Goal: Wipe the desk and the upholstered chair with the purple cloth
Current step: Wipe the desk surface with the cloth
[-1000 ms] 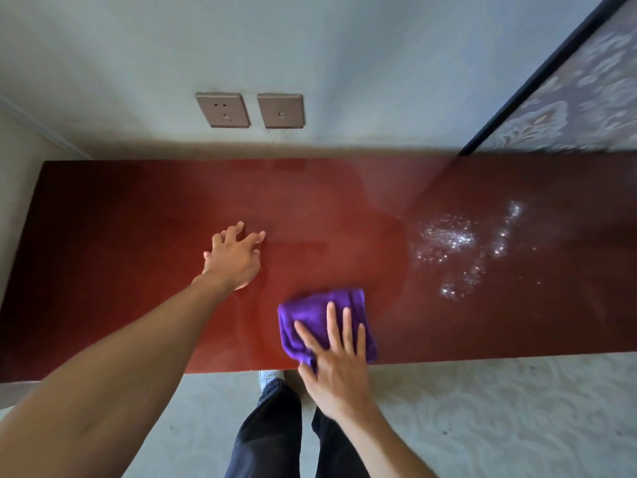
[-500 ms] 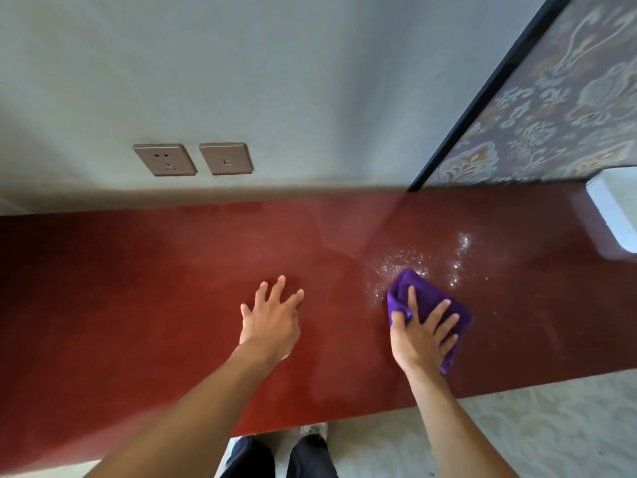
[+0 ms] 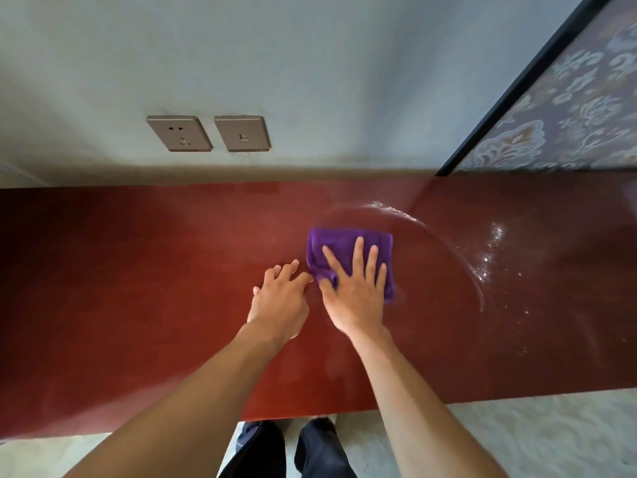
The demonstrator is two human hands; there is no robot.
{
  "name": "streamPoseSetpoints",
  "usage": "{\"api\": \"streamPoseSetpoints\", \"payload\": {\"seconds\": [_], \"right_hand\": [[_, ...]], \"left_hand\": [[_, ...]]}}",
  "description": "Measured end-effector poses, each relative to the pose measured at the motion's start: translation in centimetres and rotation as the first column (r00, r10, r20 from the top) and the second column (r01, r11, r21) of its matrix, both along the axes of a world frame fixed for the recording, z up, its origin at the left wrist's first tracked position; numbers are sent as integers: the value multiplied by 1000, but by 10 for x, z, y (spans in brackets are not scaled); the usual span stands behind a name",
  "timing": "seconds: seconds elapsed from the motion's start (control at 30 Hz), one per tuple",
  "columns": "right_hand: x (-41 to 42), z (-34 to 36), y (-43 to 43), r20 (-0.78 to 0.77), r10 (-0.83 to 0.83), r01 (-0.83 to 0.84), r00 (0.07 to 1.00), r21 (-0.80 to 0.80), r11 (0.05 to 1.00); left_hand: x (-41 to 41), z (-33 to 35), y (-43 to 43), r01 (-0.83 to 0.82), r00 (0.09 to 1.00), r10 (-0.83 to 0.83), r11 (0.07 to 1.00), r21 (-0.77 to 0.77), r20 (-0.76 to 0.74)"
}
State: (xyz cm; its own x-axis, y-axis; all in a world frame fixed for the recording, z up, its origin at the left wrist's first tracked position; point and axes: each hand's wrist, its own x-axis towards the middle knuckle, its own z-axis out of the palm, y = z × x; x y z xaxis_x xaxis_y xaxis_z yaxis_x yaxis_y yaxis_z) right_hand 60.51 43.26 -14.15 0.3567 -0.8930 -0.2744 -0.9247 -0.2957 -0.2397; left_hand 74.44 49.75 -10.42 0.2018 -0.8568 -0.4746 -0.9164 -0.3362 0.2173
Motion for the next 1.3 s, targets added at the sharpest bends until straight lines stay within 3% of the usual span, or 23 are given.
{"api": "streamPoseSetpoints", "payload": {"seconds": [0.2, 0.33, 0.43, 0.53, 0.67, 0.8, 0.97, 1.1, 1.3], "right_hand": [[-97, 0, 26, -98, -246, 243, 964, -38, 969], [-62, -2, 11, -93, -394, 396, 914, 5, 918], [-20, -4, 7, -26, -167, 165, 986, -55, 985], [18, -5, -5, 0, 60, -60, 998, -52, 997], [64, -6, -26, 24, 231, -231, 973, -20, 973], [78, -6, -48, 14, 254, -253, 967, -56, 966], [46, -4, -105, -55, 119, -125, 991, -123, 985], [-16, 1, -156, -149, -9, -7, 989, -104, 995], [-145, 3, -199, -237, -158, 141, 959, -87, 986]], "left_hand": [[-6, 4, -2, 21, 999, -22, 999, 43, 29], [-14, 6, -8, -92, 995, 92, 996, 14, 27], [-16, 7, -14, -203, 979, 202, 976, -83, -16], [-12, 9, -17, -368, 930, 360, 914, -170, -80], [6, 8, -15, -394, 910, 412, 890, -229, 38], [27, 4, -27, -272, 937, 312, 934, -231, 156], [25, 2, -59, -109, 981, 148, 955, -277, 126], [1, -7, -74, 28, 990, 3, 975, -222, 141], [-63, -17, -90, 52, 995, -32, 977, -208, 97]]}}
